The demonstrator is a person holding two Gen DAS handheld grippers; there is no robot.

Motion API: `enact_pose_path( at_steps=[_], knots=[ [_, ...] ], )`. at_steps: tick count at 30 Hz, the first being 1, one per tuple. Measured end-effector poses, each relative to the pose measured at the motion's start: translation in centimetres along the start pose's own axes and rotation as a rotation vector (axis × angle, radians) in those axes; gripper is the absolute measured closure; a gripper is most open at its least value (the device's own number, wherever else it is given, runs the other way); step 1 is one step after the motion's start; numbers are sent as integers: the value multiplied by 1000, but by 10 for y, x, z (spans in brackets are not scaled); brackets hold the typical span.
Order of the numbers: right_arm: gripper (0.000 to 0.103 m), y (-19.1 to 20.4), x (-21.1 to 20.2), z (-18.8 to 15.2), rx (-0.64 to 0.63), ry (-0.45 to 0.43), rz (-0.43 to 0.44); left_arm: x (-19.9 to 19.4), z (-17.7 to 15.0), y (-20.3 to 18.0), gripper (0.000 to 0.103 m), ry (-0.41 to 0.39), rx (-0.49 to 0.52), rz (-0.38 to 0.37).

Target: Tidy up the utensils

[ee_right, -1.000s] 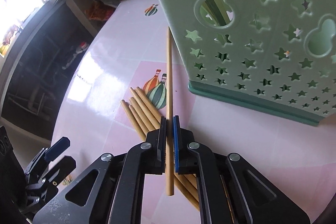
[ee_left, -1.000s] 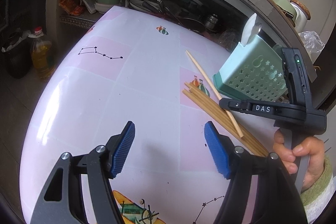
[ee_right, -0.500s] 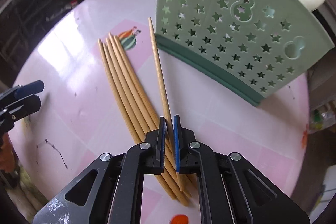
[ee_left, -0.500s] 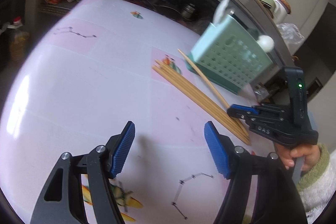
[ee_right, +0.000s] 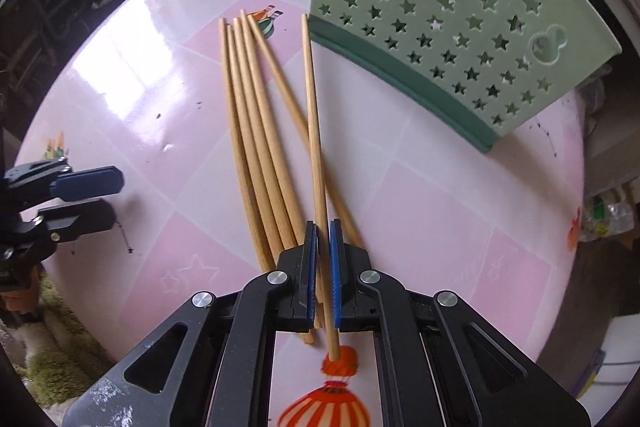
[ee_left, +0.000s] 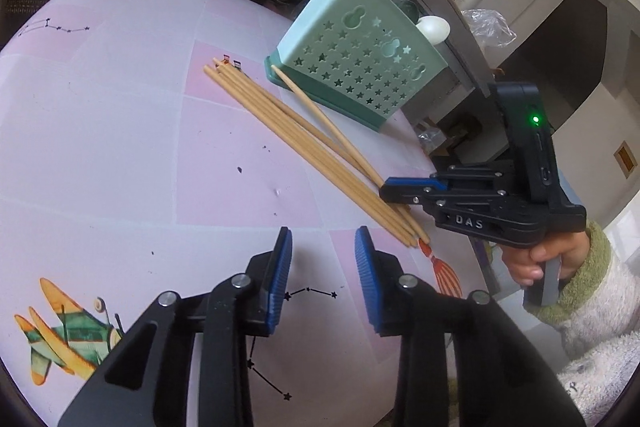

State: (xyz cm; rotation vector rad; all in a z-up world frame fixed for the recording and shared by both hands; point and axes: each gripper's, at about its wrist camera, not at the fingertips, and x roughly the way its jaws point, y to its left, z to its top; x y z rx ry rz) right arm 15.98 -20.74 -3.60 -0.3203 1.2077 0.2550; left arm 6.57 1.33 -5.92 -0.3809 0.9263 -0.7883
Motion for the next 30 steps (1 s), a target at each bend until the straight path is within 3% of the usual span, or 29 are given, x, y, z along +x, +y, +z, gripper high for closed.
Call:
enact_pose_path(
  at_steps=[6,11,17,23,28,30],
  knots=[
    [99,7,0,-7,99,30,154,1,4,9,76,13,-35,14],
    [99,9,-6,-22,150,-6,238,4,7,3,77,21,-27,58],
    [99,-5,-25,-23,-15,-130,61,6,6,-14,77,34,20,156],
    [99,-34,-1,-17,-252,-142,-50,13,2,-25,78,46,10,251],
    [98,-47,4,-24,-257,-153,19,12,1,-26,80,44,7,297],
    [99,-49,2,-28,-214,-147,88,7,1,-23,80,39,-3,310]
  ],
)
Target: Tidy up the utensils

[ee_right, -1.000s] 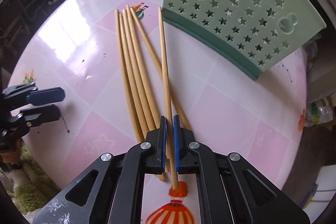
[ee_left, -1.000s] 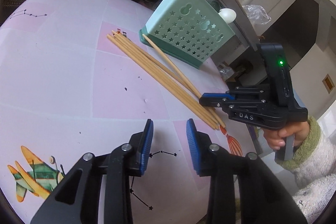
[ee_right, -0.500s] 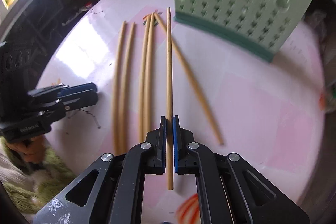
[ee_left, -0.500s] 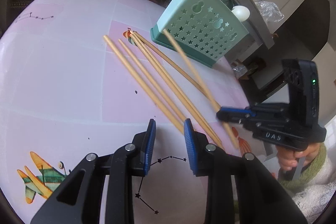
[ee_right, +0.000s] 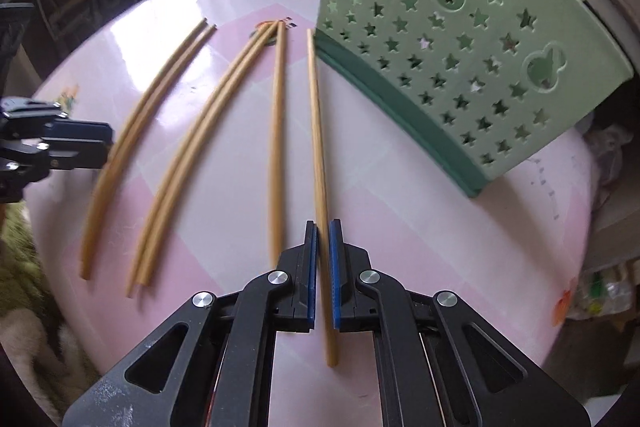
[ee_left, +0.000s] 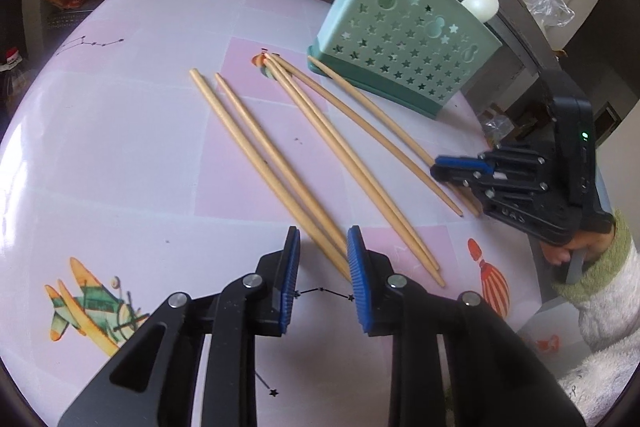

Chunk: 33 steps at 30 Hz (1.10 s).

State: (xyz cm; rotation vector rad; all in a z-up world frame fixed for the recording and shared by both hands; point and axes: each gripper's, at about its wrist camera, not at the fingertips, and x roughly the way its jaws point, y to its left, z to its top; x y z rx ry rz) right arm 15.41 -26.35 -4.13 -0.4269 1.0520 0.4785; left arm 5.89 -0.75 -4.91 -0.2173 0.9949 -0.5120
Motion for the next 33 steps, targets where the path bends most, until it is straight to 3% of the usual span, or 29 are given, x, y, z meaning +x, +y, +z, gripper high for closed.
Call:
enact_pose_path(
  at_steps=[6,16,23,33],
  knots=[
    [99,19,-8,-1,192,13,154,2,10,8,80,-20,-25,13],
    [99,44,-19,-19,526,-6,251,24,19,-17,82,-43,105,0],
    [99,45,-25,-37,612,-10,249,26,6,-33,92,-16,172,-46],
    [99,6,-37,-71,739,-31,112,19,9,-22,96,-33,156,66]
  ],
)
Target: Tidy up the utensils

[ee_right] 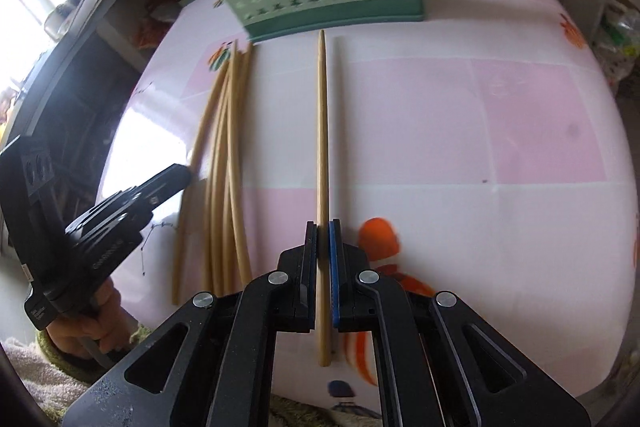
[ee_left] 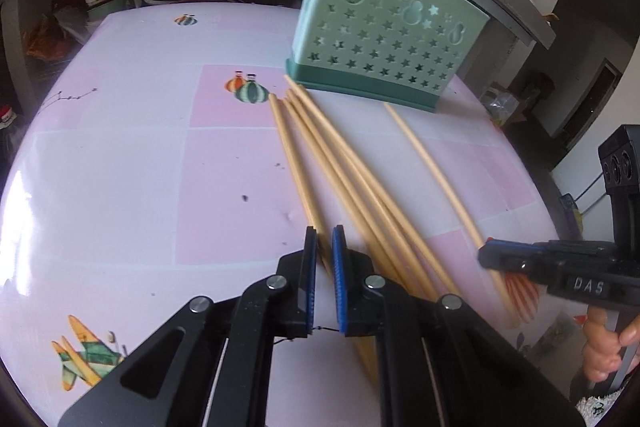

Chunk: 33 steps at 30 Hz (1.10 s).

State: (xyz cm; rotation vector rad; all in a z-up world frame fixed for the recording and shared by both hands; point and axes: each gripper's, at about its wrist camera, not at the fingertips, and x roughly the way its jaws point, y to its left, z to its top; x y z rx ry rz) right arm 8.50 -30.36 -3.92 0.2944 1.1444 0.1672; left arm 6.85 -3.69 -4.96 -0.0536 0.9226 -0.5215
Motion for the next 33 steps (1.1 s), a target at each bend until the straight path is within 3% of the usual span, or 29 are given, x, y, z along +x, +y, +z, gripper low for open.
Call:
enact_pose_path(
  at_steps=[5,7,10,13,16,29,33],
  knots=[
    [99,-4,1,0,1,-14,1,-2,7,9,95,5,-27,13],
    [93,-3,-2,0,-12,-21,-13,-1,13,10,95,5,-18,19],
    [84,-9,-15,-6,-39,-46,-42,2,20,6,89,14,7,33],
    [84,-13,-16,1,-59,-66,-34,7,31,5,86,25,30,46],
    [84,-16,-16,12,-90,-89,-49,16,38,3,76,66,55,41],
    [84,2,23,61,-224,-98,-18,50,71,7,77,106,127,177],
    [84,7,28,69,-248,-105,-26,59,86,10,84,118,146,218]
  ],
)
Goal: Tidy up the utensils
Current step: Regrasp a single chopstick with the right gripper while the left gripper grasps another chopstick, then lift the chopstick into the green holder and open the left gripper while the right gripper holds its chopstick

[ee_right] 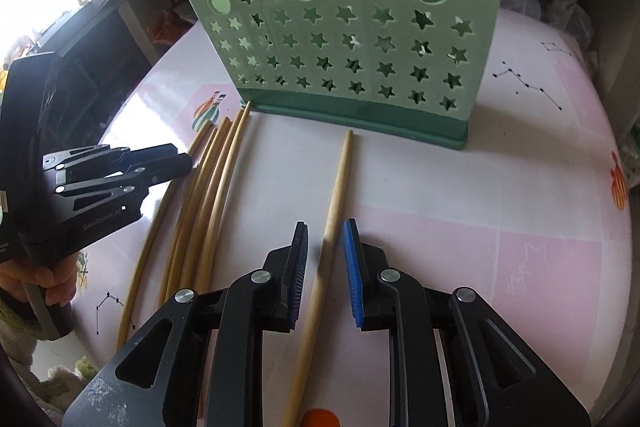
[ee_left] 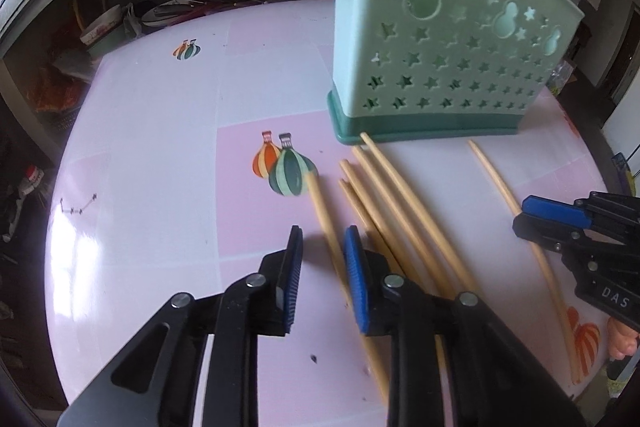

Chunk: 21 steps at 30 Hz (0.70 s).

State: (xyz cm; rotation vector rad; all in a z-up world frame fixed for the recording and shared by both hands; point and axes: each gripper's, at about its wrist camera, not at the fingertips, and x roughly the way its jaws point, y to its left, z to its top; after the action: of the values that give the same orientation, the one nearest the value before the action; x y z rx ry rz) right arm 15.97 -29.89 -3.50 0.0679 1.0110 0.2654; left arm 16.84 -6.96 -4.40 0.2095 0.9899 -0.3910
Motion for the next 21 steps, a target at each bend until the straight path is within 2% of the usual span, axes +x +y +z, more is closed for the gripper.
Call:
enact_pose_path(
  at_steps=[5,7,11,16,21],
  knots=[
    [87,12,5,8,-57,-7,-70,4,5,1,93,-6,-7,30],
    [96,17,7,9,-86,-19,-113,4,4,4,94,-17,-32,25],
    [98,18,10,12,-62,-37,-125,0,-1,12,97,-52,-102,-6],
    [98,9,4,13,26,-58,-91,-25,-5,15,97,-172,-135,-30],
    [99,4,-26,17,81,-144,-32,-69,-9,16,97,-303,-158,-75]
  ],
)
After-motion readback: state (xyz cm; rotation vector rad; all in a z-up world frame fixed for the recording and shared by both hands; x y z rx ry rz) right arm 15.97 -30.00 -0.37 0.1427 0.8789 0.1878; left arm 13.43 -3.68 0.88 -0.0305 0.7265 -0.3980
